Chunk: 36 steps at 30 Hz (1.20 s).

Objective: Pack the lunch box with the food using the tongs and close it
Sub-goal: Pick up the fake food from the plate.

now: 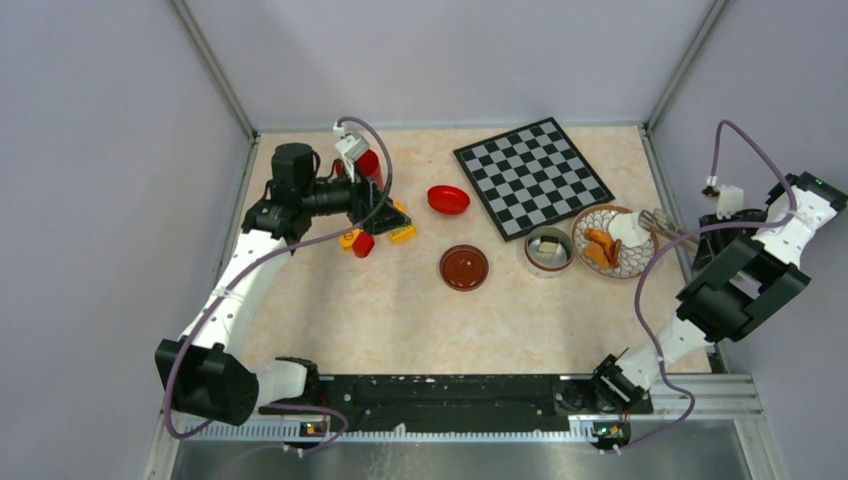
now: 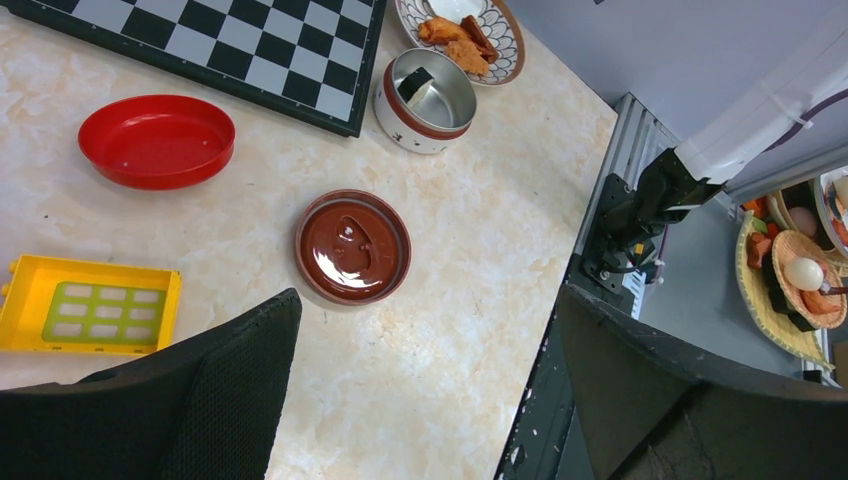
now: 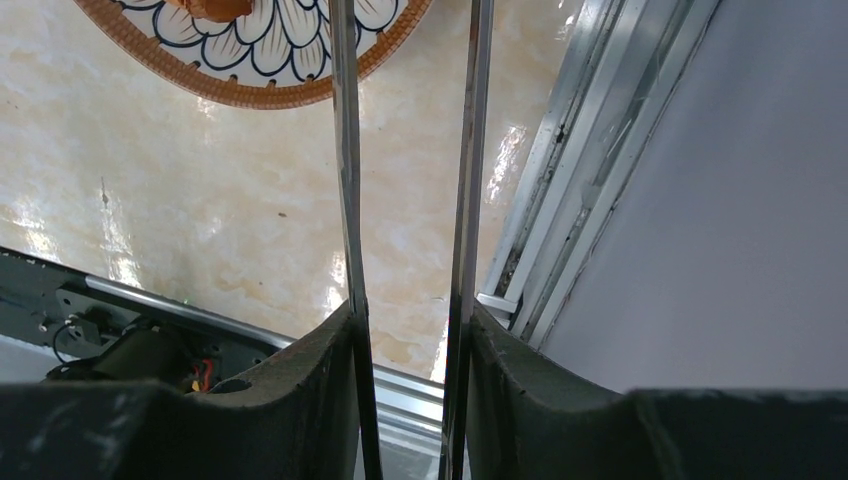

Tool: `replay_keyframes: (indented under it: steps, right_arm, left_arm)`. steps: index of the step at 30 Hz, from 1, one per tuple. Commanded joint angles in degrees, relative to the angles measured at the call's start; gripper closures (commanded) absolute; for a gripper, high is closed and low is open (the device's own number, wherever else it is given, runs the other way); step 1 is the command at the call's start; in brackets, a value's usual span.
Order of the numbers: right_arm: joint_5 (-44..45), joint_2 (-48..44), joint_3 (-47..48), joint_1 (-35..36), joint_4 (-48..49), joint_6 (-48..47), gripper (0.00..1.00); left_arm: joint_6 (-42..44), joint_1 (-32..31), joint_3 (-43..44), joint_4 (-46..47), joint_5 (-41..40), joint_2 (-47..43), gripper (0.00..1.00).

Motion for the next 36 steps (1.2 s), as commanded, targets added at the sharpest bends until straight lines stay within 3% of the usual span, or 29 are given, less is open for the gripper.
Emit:
replay_keyframes:
  steps: [1,13,25,36]
  right_arm:
    - [-1.07,-3.39,-0.61,-1.09,-1.1,-0.72,0.65]
    - [0.97,-7.68,-4.89,-4.85,-3.9,-1.51,0.67]
    - [2.65,-6.81,-9.09,-5.6,0.89,3.17,0.66]
    - [-2.03,-3.16,-7.63,-5.6,1.41,4.47,0.64]
  left_arm:
    - [-0.2,0.5,-0.09,1.57,1.02,-1.16,0.01]
    - [-0.18,0.5,-0.19,1.44,1.7,-1.06,0.01]
    - [-0.12,0.5,-0.11,1.12,1.62,-1.36,0.01]
    - [-0.02,0.5,0.12,0.97,1.64,-1.14,0.01]
